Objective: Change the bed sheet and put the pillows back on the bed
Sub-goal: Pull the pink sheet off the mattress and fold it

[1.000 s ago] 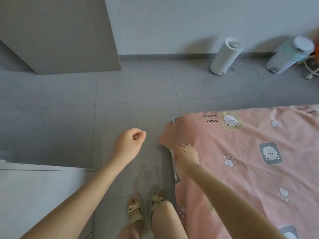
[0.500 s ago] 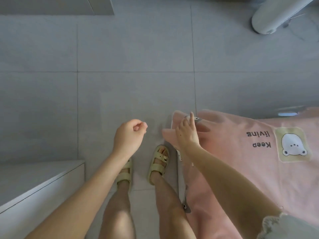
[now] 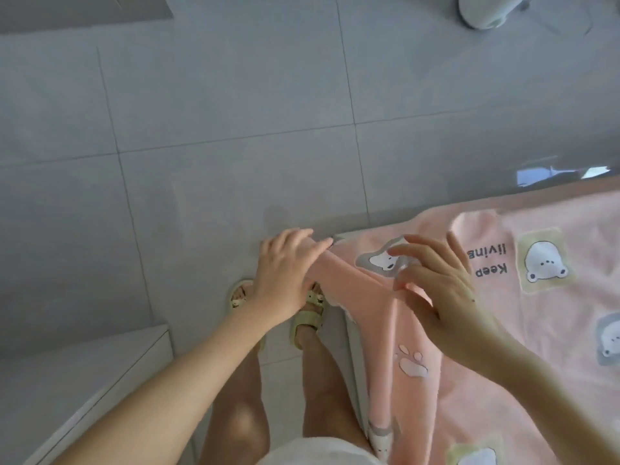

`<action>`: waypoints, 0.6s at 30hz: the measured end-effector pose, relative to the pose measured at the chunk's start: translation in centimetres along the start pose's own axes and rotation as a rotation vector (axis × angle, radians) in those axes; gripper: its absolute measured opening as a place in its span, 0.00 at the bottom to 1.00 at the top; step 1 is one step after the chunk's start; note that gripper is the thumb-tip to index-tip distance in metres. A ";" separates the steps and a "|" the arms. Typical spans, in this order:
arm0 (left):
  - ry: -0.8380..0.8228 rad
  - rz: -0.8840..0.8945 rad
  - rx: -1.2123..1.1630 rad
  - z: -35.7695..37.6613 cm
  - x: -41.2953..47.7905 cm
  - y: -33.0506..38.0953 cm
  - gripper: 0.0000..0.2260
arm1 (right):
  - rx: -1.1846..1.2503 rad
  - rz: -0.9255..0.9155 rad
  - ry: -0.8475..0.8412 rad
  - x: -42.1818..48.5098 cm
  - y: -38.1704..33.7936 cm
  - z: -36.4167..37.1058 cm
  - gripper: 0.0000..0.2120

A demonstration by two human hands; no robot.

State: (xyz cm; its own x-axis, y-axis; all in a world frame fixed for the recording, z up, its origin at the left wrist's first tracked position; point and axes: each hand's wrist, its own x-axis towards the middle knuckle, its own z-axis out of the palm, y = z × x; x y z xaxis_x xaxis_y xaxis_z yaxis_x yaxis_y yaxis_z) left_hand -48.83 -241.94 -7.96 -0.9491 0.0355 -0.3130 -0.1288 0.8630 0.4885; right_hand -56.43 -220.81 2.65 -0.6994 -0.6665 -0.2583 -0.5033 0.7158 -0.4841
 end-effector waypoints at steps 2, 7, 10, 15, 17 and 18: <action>0.036 0.176 0.047 -1.3 0.6 1.0 0.32 | 0.042 0.004 -0.005 -1.8 -0.6 -3.5 0.04; 0.030 0.475 -0.020 -5.5 2.7 3.7 0.12 | 0.086 0.114 0.069 -7.7 -1.7 -9.1 0.11; -0.117 0.469 -0.083 -8.4 3.3 5.3 0.03 | 0.017 0.397 0.225 -10.7 -0.1 -10.6 0.10; -0.464 0.375 -0.133 -15.6 2.8 11.7 0.11 | -0.045 0.939 0.443 -11.1 1.2 -10.7 0.07; -0.490 0.377 -0.115 -17.4 2.6 15.3 0.10 | 0.150 0.866 0.576 -10.0 -2.1 -10.4 0.13; -0.490 0.371 -0.106 -18.1 2.6 17.1 0.11 | 0.256 0.833 0.618 -9.8 -4.6 -10.4 0.15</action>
State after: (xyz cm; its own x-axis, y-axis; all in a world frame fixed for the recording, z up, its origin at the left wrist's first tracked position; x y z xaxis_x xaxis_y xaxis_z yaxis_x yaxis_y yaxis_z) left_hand -58.66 -236.15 14.33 -0.6974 0.5719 -0.4319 0.1321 0.6949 0.7069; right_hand -52.58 -215.38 16.09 -0.9457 0.2857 -0.1550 0.3236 0.7836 -0.5303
